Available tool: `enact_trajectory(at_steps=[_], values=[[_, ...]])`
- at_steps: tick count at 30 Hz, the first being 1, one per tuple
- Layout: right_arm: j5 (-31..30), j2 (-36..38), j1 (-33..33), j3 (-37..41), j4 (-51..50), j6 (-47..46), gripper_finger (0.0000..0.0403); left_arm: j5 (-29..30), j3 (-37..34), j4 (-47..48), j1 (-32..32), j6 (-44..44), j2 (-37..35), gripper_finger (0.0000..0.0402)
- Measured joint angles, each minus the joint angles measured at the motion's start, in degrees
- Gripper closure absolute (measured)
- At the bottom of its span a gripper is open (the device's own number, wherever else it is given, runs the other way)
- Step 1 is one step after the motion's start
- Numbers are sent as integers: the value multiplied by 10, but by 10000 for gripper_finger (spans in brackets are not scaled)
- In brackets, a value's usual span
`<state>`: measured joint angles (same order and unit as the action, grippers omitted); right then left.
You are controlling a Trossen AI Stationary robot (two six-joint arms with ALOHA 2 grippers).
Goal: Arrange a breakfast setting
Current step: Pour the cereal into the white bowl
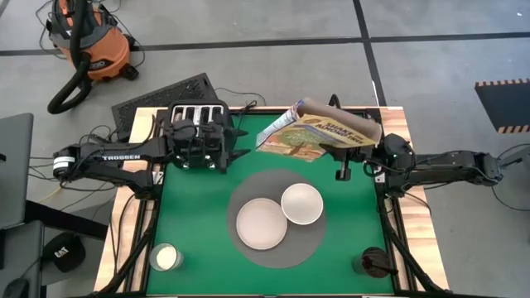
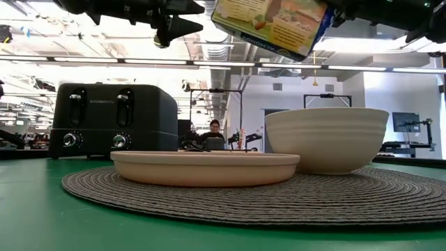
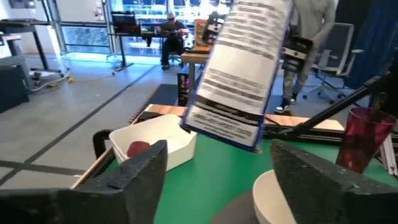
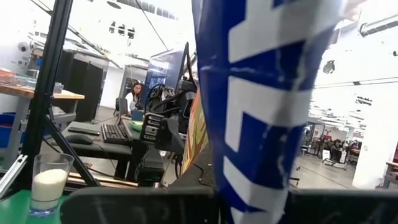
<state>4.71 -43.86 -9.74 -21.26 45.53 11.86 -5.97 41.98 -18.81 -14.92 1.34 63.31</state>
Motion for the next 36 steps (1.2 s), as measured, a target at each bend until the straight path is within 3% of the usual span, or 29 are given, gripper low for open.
enact_trajectory(at_steps=[7, 11, 20, 24, 36], values=[[0, 0, 0, 0, 20, 1, 380, 63, 0, 6, 27, -1, 0, 32], [0, 0, 0, 0, 20, -3, 379, 55, 0, 17, 40, -3, 2, 8], [4, -43, 0, 0, 100, -10, 380, 44, 0, -38, 49, -11, 63, 6], [15, -88, 0, 0, 165, -16, 380, 3, 0, -121, 49, -11, 106, 6], [16, -201, 27, 0, 311, -20, 380, -14, 0, -354, 50, 3, 211, 6]])
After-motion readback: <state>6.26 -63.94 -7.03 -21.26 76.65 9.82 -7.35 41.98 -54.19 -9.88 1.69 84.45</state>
